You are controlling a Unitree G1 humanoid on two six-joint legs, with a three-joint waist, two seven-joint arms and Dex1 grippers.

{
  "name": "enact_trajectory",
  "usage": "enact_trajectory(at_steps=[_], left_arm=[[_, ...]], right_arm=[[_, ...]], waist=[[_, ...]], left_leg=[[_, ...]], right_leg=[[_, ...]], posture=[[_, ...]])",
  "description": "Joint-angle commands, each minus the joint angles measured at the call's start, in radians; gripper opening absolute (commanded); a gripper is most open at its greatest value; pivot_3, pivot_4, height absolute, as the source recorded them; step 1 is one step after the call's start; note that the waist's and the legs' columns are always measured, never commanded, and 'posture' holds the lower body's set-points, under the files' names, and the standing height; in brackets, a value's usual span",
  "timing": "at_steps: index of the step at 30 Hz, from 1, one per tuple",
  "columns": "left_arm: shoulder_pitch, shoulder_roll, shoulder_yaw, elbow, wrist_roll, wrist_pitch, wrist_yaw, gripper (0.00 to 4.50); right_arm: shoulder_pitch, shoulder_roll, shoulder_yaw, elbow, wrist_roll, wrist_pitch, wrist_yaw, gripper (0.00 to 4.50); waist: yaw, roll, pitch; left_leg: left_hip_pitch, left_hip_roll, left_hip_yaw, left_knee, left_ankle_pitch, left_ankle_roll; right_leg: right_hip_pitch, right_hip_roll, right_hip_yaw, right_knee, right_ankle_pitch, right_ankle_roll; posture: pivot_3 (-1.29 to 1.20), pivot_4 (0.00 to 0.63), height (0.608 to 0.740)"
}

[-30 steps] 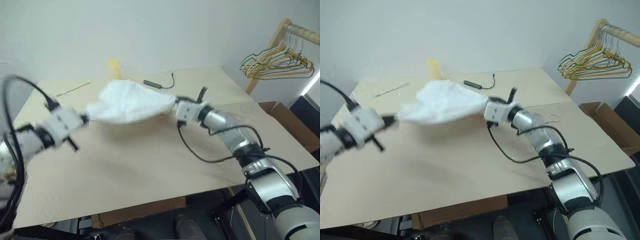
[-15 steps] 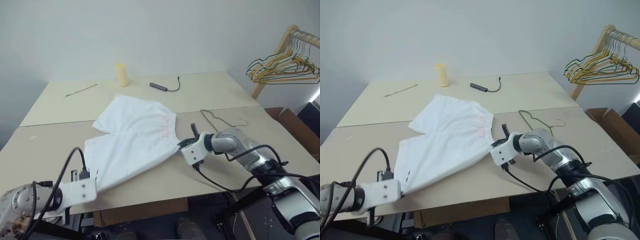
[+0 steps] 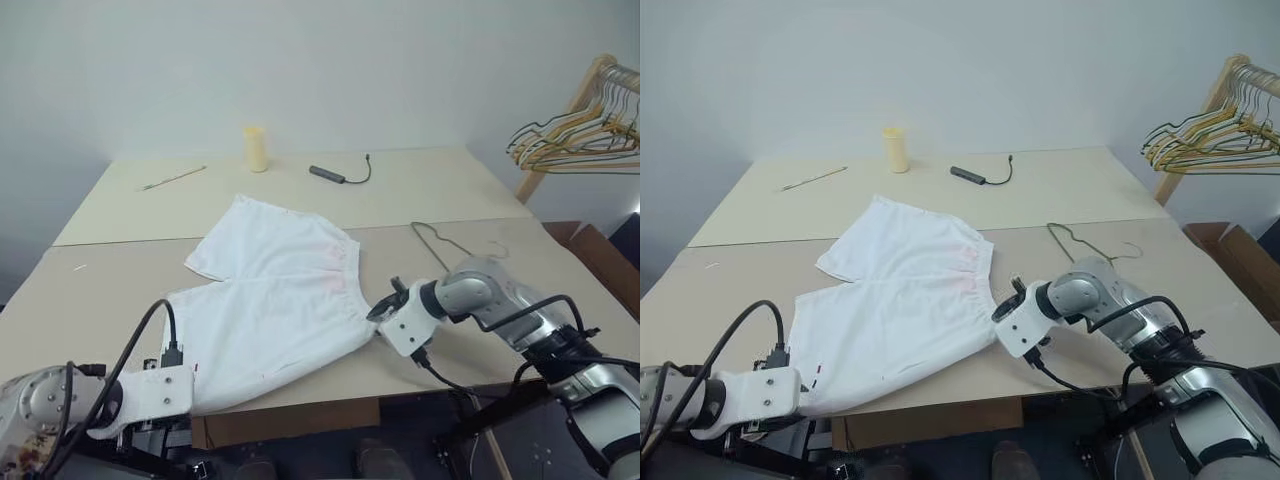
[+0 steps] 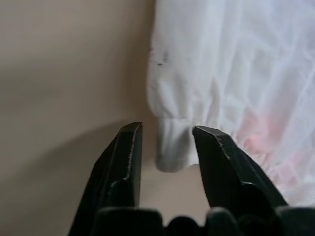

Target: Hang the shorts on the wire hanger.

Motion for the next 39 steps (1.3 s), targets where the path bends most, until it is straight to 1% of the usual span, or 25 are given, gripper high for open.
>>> enact_trajectory(at_steps=[1, 3, 4, 5, 7, 8, 9, 11, 14, 17, 20, 23, 28, 35, 39], left_arm=[[-0.025, 0.013, 0.092, 0.009, -0.076, -0.024, -0.077, 3.51], [-0.074, -0.018, 0.126, 0.021, -0.159, -0.025, -0.092, 4.17], [-0.091, -0.03, 0.133, 0.023, -0.184, -0.024, -0.094, 4.45], [-0.131, -0.052, 0.131, 0.025, -0.212, -0.035, -0.077, 4.48], [-0.265, -0.126, 0.097, 0.026, -0.272, -0.025, 0.009, 4.48], [-0.321, -0.154, 0.077, 0.026, -0.292, -0.014, 0.038, 4.48], [-0.369, -0.179, 0.057, 0.024, -0.308, -0.004, 0.059, 4.48], [-0.436, -0.207, 0.022, 0.016, -0.349, 0.028, 0.082, 4.48], [-0.504, -0.221, -0.022, 0.009, -0.39, 0.061, 0.106, 4.48], [-0.555, -0.227, -0.062, 0.018, -0.397, 0.068, 0.129, 4.48], [-0.583, -0.243, -0.07, 0.016, -0.454, 0.073, 0.126, 4.48], [-0.597, -0.247, -0.073, 0.017, -0.505, 0.076, 0.113, 4.48], [-0.588, -0.228, -0.092, 0.031, -0.485, 0.051, 0.112, 4.48], [-0.536, -0.212, -0.092, 0.028, -0.463, 0.012, 0.102, 4.48], [-0.54, -0.216, -0.094, 0.033, -0.461, -0.001, 0.112, 4.48]], right_arm=[[0.014, -0.048, -0.115, -0.053, 0.121, 0.095, 0.035, 3.68], [0.029, -0.049, -0.184, -0.07, 0.167, 0.234, 0.01, 4.36], [0.032, -0.045, -0.202, -0.077, 0.174, 0.282, 0.001, 4.5], [0.026, -0.031, -0.228, -0.079, 0.175, 0.388, -0.024, 4.5], [0.007, -0.004, -0.288, -0.048, 0.195, 0.575, -0.075, 4.5], [-0.005, 0.021, -0.32, -0.029, 0.196, 0.657, -0.122, 4.5], [-0.023, 0.052, -0.348, -0.004, 0.193, 0.737, -0.177, 4.5], [-0.073, 0.122, -0.403, 0.062, 0.197, 0.915, -0.285, 4.5], [-0.137, 0.207, -0.465, 0.17, 0.208, 1.082, -0.419, 4.5], [-0.178, 0.256, -0.494, 0.273, 0.213, 1.119, -0.498, 4.5], [-0.227, 0.292, -0.52, 0.423, 0.222, 1.106, -0.567, 4.5], [-0.25, 0.302, -0.499, 0.534, 0.23, 1.074, -0.562, 4.5], [-0.285, 0.312, -0.478, 0.678, 0.23, 1.062, -0.553, 4.5], [-0.304, 0.307, -0.447, 0.781, 0.23, 1.06, -0.481, 4.5], [-0.327, 0.311, -0.447, 0.844, 0.23, 1.112, -0.462, 4.5]], waist=[[-0.003, 0.0, 0.0], [-0.006, 0.0, 0.0], [-0.007, 0.0, 0.0], [-0.009, 0.0, 0.0], [-0.01, 0.0, 0.0], [-0.009, -0.001, -0.001], [-0.01, -0.002, -0.001], [-0.016, -0.002, -0.002], [-0.034, -0.002, -0.002], [-0.045, -0.002, -0.002], [-0.064, -0.002, -0.002], [-0.075, -0.002, -0.002], [-0.101, -0.002, -0.001], [-0.119, -0.002, -0.001], [-0.122, -0.002, -0.001]], left_leg=[[0.0, 0.0, 0.0, 0.0, 0.0, 0.0], [0.0, 0.0, 0.0, 0.0, -0.001, 0.0], [0.0, 0.0, 0.0, 0.0, -0.001, 0.0], [0.0, 0.001, 0.0, 0.0, -0.001, 0.0], [0.001, 0.001, 0.0, 0.0, -0.001, 0.0], [0.001, 0.0, 0.0, 0.001, -0.001, 0.0], [0.0, 0.0, 0.0, 0.002, -0.001, 0.0], [0.0, 0.0, 0.0, 0.002, -0.001, 0.0], [0.0, -0.001, 0.0, 0.002, -0.001, 0.0], [-0.002, -0.001, -0.001, 0.001, -0.001, 0.0], [-0.002, -0.002, -0.002, 0.001, -0.002, 0.0], [-0.003, -0.002, -0.003, 0.001, -0.002, 0.0], [-0.004, -0.002, -0.003, 0.001, -0.003, 0.0], [-0.003, -0.002, -0.004, 0.001, -0.003, 0.0], [-0.003, -0.002, -0.005, 0.001, -0.003, 0.0]], right_leg=[[0.0, 0.0, 0.0, 0.0, 0.0, 0.0], [0.0, 0.0, 0.0, 0.0, 0.0, -0.001], [0.0, 0.0, 0.0, 0.0, -0.001, -0.001], [0.0, 0.0, 0.0, 0.001, -0.002, -0.003], [0.001, 0.0, 0.0, 0.001, -0.003, -0.002], [0.001, 0.0, 0.0, 0.001, -0.003, -0.001], [0.001, 0.001, 0.0, 0.001, 0.001, 0.003], [0.002, 0.001, 0.0, 0.001, 0.003, 0.001], [0.001, 0.001, 0.002, 0.001, 0.005, 0.0], [0.0, 0.001, 0.002, 0.0, 0.005, 0.0], [0.0, 0.001, 0.002, -0.001, 0.004, 0.001], [0.0, 0.0, 0.002, -0.002, 0.004, 0.002], [0.0, 0.0, 0.002, -0.003, 0.004, 0.002], [0.001, 0.0, 0.003, -0.003, 0.003, 0.003], [0.001, 0.001, 0.003, -0.002, 0.003, 0.003]], posture=[[-0.07, 0.0, 0.74], [-0.08, 0.0, 0.74], [-0.08, 0.0, 0.74], [-0.09, 0.0, 0.74], [-0.1, 0.0, 0.74], [-0.1, 0.0, 0.74], [-0.11, 0.0, 0.74], [-0.11, 0.0, 0.74], [-0.12, 0.0, 0.74], [-0.13, 0.0, 0.74], [-0.12, 0.0, 0.74], [-0.12, 0.0, 0.74], [-0.11, 0.0, 0.74], [-0.1, 0.0, 0.74], [-0.09, 0.0, 0.74]])
